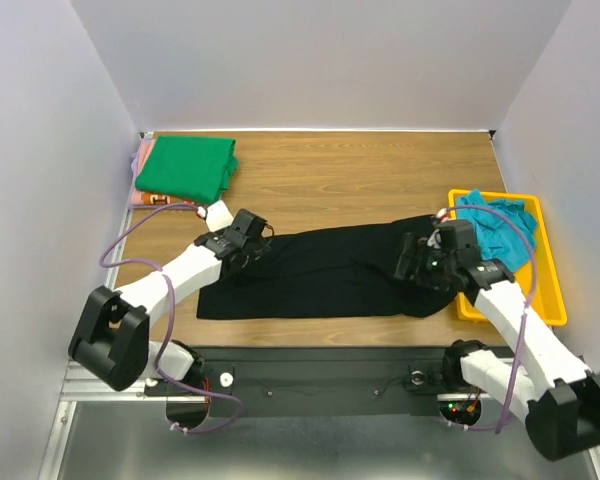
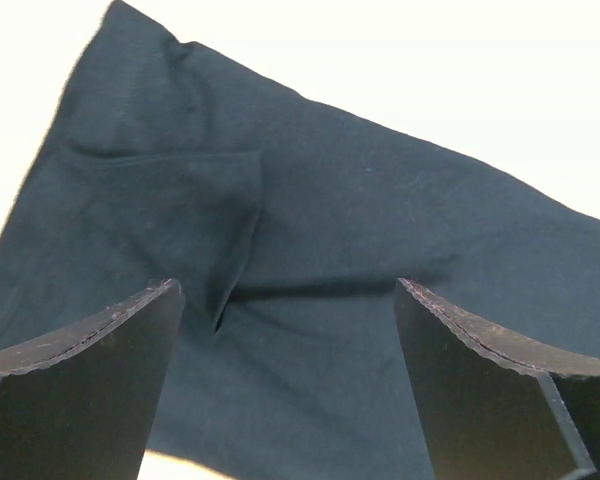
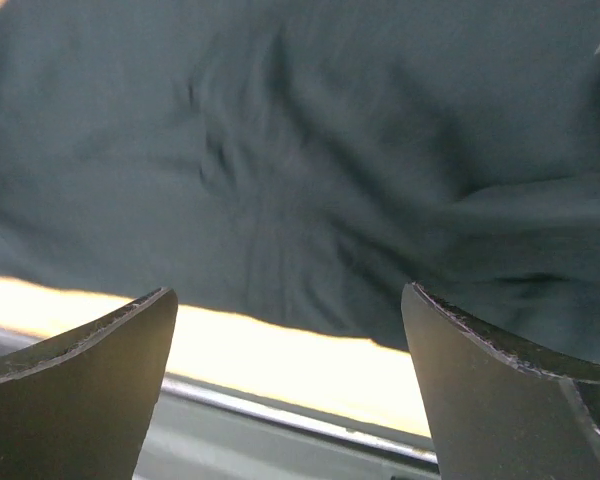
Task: Fold and stack the t-shirts
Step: Fold the tshirt
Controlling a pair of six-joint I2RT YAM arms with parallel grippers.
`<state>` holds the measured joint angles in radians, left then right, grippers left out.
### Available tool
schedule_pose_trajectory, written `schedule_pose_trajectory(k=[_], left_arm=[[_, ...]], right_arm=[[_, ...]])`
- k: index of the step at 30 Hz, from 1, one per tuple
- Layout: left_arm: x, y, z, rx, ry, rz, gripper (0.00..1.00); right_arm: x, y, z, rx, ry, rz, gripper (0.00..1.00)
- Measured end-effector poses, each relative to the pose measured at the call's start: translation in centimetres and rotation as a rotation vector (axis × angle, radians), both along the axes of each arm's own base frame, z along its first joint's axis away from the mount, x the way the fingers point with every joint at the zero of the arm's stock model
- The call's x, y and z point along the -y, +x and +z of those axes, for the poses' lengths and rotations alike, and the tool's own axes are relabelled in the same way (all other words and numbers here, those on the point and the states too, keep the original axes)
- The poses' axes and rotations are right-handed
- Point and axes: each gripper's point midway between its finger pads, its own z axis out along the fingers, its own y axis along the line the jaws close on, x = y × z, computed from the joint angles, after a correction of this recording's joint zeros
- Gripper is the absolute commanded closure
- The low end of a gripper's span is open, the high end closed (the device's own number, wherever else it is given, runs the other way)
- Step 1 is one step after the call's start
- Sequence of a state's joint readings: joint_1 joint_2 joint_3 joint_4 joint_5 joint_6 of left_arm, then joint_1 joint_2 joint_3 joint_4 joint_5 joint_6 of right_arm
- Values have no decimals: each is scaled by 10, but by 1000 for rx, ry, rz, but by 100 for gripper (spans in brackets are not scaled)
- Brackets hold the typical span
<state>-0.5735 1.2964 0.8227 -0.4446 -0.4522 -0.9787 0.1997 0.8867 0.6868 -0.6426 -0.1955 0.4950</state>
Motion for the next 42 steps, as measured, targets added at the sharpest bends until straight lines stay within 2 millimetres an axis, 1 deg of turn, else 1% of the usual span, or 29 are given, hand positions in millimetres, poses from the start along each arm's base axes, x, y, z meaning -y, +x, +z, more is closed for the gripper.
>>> schedule_pose_trajectory(k=[1,3,4,5,7,9,11,13,14,16,18,23,25,27,28,31,34,38,40,42], left_arm=[[1,3,-6,-9,2,-4,2],[0,8,-14,-16,1,-4,2],[-2,9,-19,-22,1,-1,2],[-6,10,-27,-34,4,4,2],[-12,11,-36,-49,7,12,2],[-22,12,-50,-79,17,28,2],[-30,14,-60,-98,26,38,2],[-33,20,-58,-81,17,41,2],[-35,22,-58,-78,17,44,2],[-38,27,-57,-68,16,48,2],[-38,28,-57,-62,15,46,2],[-39,29,-57,-57,18,42,2],[-39,29,-56,-57,16,42,2],[-39,28,-56,-56,15,40,1],[-39,28,-56,-57,15,39,2],[-39,27,-56,-54,10,37,2],[-38,25,-55,-53,7,35,2],[-38,25,-55,-53,3,33,2],[-37,25,-54,-54,1,31,2],[-37,24,-53,-53,-4,30,2]], right_arm=[[-9,-4,-10,-29,-1,34,0],[-24,-11,-23,-79,-10,92,0],[-35,-14,-32,-106,-17,136,0],[-39,-15,-35,-115,-21,151,0],[-42,-10,-45,-135,-45,139,0],[-36,-2,-56,-161,-90,92,0],[-30,7,-65,-179,-131,51,0],[-24,19,-72,-191,-178,5,0],[-22,29,-74,-187,-201,-20,0],[-19,43,-75,-178,-234,-54,0],[-19,61,-72,-159,-259,-81,0],[-19,108,-57,-80,-305,-139,0],[-21,127,-55,-58,-314,-148,0],[-21,141,-56,-48,-329,-150,0],[-22,145,-57,-47,-335,-144,0],[-21,146,-56,-44,-338,-126,0],[-24,139,-44,-14,-310,-96,0],[-21,110,-14,60,-246,-72,0],[-19,98,-5,90,-219,-75,0],[-19,87,-5,92,-191,-75,0]])
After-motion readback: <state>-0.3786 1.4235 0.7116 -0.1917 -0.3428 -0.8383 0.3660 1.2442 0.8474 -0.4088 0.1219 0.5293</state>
